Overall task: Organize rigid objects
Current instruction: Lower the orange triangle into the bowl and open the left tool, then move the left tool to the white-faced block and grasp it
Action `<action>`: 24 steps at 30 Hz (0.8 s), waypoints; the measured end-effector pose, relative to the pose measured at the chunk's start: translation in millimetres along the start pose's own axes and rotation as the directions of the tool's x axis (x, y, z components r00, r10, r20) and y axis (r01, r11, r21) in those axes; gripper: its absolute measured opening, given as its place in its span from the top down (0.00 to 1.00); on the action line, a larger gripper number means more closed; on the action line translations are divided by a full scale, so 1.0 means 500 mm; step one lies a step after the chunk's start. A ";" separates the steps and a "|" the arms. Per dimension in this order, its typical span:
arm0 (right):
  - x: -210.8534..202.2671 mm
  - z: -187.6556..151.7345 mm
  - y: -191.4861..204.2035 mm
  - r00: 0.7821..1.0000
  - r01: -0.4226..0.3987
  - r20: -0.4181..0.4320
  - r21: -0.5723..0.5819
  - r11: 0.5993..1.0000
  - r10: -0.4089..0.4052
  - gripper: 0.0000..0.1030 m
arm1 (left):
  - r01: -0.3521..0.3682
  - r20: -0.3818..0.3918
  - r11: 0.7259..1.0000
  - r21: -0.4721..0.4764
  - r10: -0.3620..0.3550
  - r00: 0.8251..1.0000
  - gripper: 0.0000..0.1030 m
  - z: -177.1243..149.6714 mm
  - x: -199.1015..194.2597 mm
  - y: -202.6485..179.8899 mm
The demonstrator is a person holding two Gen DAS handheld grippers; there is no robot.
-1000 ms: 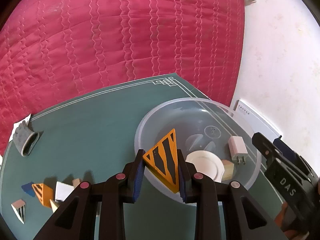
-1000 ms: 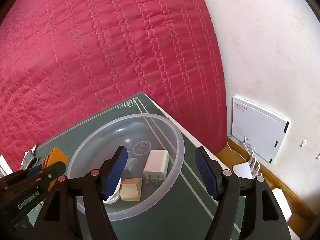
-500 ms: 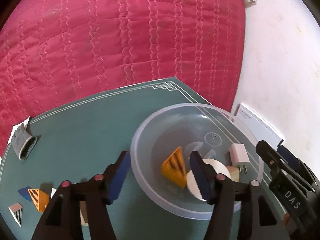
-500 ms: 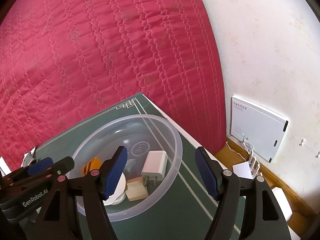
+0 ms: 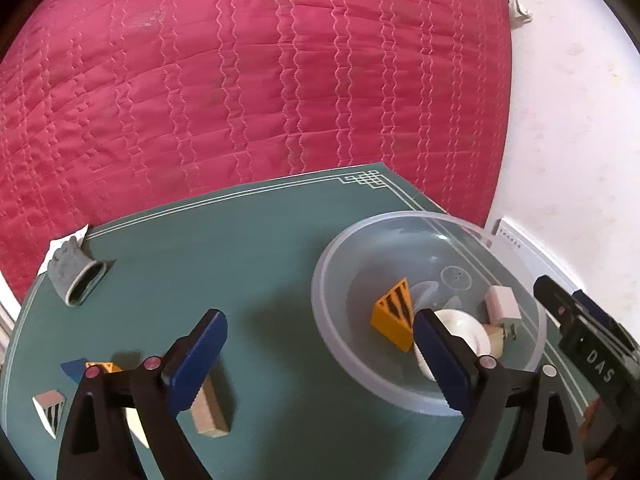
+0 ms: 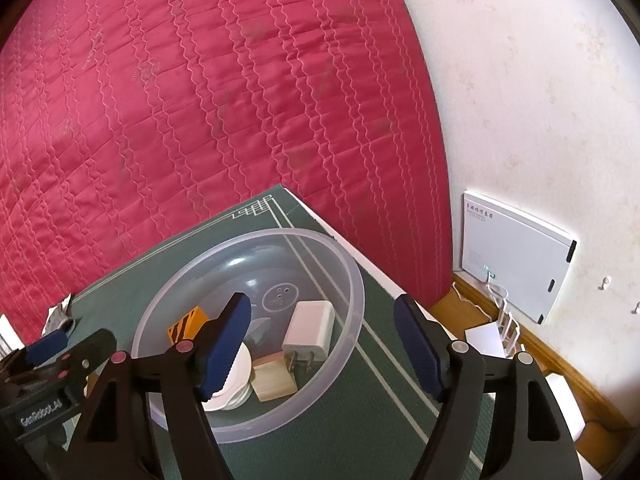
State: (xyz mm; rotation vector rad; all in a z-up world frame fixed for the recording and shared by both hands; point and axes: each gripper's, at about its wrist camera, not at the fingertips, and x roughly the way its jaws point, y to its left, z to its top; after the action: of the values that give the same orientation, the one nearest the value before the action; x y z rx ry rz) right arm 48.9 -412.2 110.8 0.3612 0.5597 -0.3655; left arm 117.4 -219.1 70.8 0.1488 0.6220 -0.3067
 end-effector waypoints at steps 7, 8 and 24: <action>0.000 0.000 0.001 1.000 0.001 0.000 0.001 1.000 -0.001 0.25 | -0.030 -0.009 0.999 -0.016 0.030 1.000 0.04 -0.018 -0.018 0.026; 0.000 0.000 0.001 1.000 0.001 0.000 0.000 1.000 -0.001 0.25 | -0.035 -0.010 0.999 -0.022 0.035 0.999 0.04 -0.022 -0.022 0.032; 0.004 -0.001 -0.005 1.000 -0.012 -0.010 0.018 1.000 0.013 0.11 | -0.092 -0.034 0.991 -0.098 0.089 0.995 0.01 -0.061 -0.070 0.114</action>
State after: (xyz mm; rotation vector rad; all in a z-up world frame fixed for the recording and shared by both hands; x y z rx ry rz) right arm 49.1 -414.8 109.0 0.3839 0.5637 -0.3571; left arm 92.3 -149.9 69.3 0.0854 0.6567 -0.1851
